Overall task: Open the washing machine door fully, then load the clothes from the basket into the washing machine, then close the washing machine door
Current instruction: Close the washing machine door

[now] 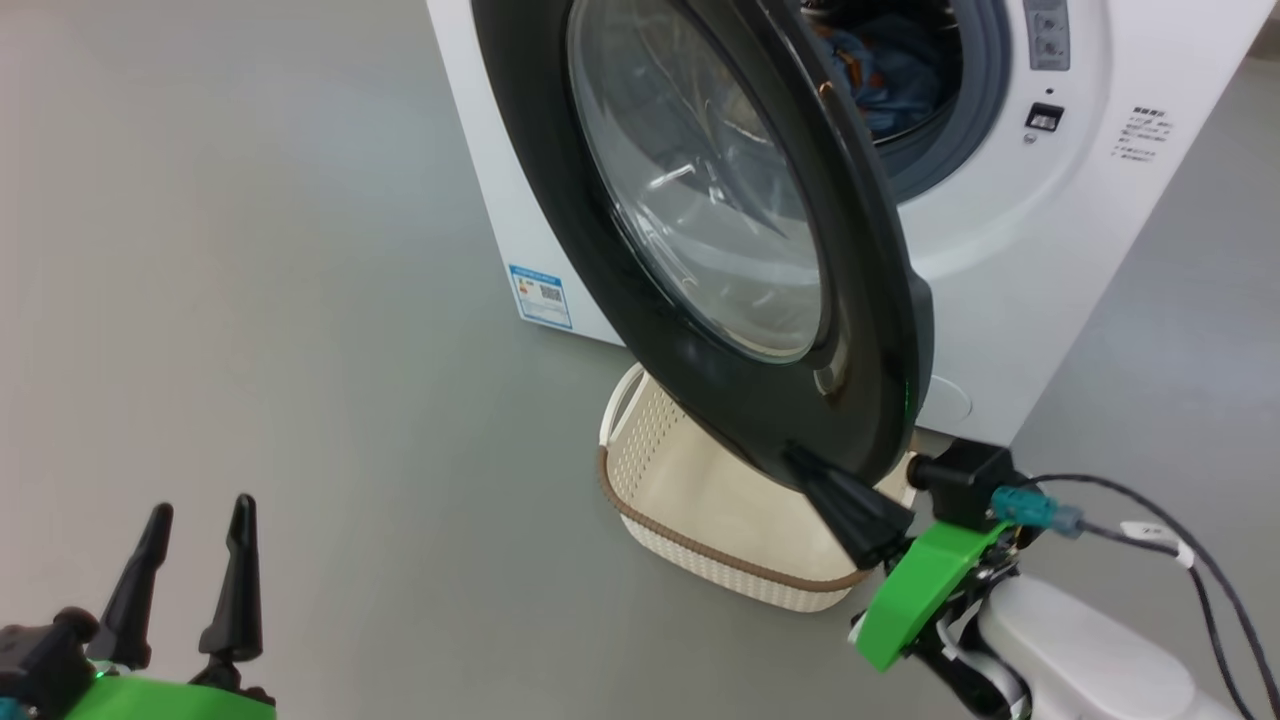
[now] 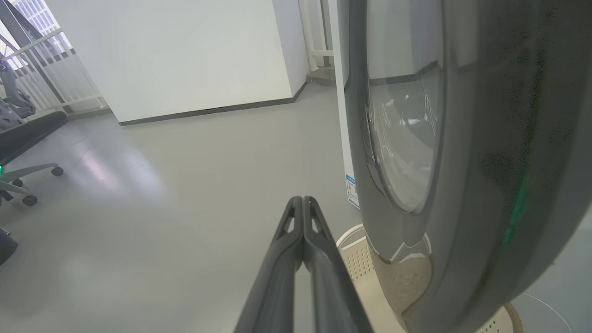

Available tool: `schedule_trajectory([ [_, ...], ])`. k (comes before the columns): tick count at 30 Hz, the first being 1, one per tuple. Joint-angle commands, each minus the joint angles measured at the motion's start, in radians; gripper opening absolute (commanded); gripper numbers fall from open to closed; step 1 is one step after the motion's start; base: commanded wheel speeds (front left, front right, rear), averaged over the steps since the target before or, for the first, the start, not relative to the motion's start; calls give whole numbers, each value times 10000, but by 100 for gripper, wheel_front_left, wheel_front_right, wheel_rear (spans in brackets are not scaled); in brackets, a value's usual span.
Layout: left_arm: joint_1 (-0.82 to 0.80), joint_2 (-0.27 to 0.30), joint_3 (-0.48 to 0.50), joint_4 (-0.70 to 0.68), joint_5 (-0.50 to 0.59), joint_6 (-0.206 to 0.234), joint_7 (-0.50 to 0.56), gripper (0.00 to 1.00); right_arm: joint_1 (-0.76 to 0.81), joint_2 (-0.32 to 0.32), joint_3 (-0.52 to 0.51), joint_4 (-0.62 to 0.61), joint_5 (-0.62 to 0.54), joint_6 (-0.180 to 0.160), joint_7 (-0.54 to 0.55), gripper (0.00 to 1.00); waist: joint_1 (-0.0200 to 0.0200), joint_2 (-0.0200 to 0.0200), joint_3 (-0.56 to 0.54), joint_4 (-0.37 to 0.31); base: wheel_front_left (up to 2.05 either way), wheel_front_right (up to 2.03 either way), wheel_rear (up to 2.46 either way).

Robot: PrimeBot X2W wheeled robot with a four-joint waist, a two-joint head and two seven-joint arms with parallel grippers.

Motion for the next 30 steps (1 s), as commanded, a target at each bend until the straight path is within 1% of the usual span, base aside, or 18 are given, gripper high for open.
schedule_trajectory([
  [1,-567,282,325,-155,-112,-34,-64,100,-276,-79,-170,-25,25,44,-119,0,0,-1,173,108,0,0,0],
  [6,-682,337,337,-125,-170,-34,-65,100,-378,-143,-870,313,-118,44,-122,0,0,-1,408,202,0,0,0],
  [8,-707,435,314,-107,-27,-34,-65,100,-386,-140,-1081,345,-170,44,-122,0,0,-1,487,207,0,0,0],
  [11,-745,463,305,-104,78,-34,-65,100,-377,-143,-1261,359,-218,44,-122,0,0,-1,550,209,0,0,0],
  [19,-896,487,359,-180,-86,-34,-65,100,-371,-195,-1963,382,-423,44,-123,0,0,-1,886,160,0,0,0],
  [27,-1156,638,342,-308,-178,-34,-65,100,-932,-617,-2688,453,-724,44,-123,0,0,-1,1603,103,0,0,0],
  [30,-1275,707,349,-356,-235,-34,-65,100,-1236,-774,-2750,508,-832,44,-123,0,0,-1,1935,78,0,0,0],
])
